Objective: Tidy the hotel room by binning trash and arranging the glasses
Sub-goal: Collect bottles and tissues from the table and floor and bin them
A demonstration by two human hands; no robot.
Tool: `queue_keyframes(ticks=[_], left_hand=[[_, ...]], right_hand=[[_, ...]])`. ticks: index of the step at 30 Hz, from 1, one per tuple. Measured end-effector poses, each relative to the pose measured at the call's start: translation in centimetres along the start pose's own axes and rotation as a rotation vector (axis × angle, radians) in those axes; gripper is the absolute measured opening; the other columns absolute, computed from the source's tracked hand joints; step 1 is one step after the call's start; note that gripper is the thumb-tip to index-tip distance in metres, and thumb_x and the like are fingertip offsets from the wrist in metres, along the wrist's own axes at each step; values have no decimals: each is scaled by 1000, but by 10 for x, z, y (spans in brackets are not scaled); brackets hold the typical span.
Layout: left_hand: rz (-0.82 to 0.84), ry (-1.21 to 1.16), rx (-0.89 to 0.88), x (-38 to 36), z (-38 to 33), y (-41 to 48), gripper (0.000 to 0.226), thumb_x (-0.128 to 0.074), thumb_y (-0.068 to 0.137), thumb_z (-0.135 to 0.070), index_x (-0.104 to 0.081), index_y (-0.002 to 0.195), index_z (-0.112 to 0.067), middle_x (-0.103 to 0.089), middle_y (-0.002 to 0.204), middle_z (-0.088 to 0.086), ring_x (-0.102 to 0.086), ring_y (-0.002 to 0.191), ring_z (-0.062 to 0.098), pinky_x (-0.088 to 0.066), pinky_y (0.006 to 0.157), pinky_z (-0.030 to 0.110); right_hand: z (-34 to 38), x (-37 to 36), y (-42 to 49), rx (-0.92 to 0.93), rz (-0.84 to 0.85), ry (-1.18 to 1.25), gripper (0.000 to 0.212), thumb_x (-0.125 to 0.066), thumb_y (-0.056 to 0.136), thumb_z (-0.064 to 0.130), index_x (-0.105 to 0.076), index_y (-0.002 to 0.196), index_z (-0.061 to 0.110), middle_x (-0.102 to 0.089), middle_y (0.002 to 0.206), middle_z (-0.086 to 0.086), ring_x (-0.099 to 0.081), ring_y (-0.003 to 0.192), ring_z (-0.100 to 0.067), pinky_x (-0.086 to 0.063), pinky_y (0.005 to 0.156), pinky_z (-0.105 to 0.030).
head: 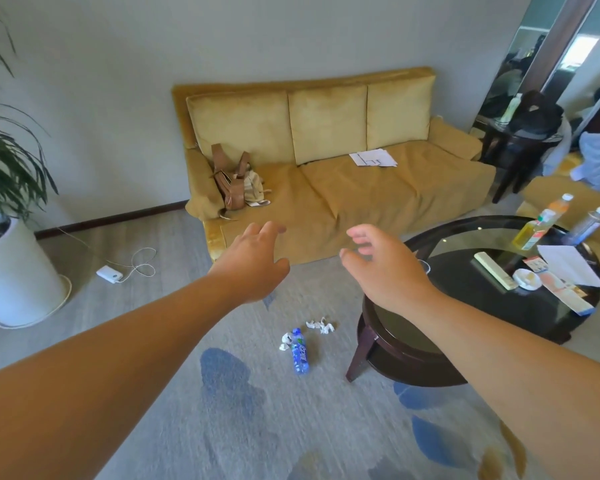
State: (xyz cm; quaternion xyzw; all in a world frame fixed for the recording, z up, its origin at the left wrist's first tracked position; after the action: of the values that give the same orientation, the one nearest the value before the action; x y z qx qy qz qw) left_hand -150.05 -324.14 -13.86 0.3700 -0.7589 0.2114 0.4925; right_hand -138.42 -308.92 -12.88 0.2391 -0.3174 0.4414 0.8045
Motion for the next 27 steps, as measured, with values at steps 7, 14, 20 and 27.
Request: queue_keyframes(ticks=[7, 14, 20, 27], left_hand=[[-22, 15, 35, 8, 21, 60, 57, -53, 90, -34, -31, 142, -29, -37, 143, 1, -45, 125, 21, -45, 94, 33], [10, -9, 39, 7, 74, 125, 57, -53, 90, -34, -31, 142, -29, -36, 144, 2, -42, 127, 23, -43, 95, 34], [59, -16, -49, 8, 129, 196, 55, -53, 90, -33, -32, 141, -28, -37, 143, 1, -42, 128, 22, -45, 97, 38], [209, 17, -181, -4, 176, 260, 53, -51, 92, -34, -31, 141, -26, -37, 144, 4, -42, 128, 26, -42, 98, 39]], right_hand=[[3, -18, 78, 37, 41, 9, 42, -54, 92, 39, -50, 132, 26, -53, 132, 8, -52, 114, -9, -38, 85, -26], [17, -58, 143, 24, 63, -7, 43, -52, 92, 40, -48, 133, 27, -51, 134, 8, -52, 115, -9, -40, 87, -27], [31, -102, 206, -77, 0, -6, 42, -53, 93, 39, -49, 133, 26, -52, 132, 8, -52, 112, -9, -38, 85, -26], [29, -149, 250, -263, -47, 13, 40, -54, 91, 36, -51, 130, 26, -52, 129, 7, -53, 105, -8, -40, 86, -27]])
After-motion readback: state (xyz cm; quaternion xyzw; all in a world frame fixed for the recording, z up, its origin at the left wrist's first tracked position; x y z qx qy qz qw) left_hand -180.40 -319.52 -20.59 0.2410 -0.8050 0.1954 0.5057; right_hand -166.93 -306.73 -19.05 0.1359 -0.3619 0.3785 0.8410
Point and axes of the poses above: each hand's wrist, its own y-axis towards the middle knuckle, its own x-axis out of the back of the hand, z = x × y, the point moved 9 cm from there along y, towards the middle knuckle
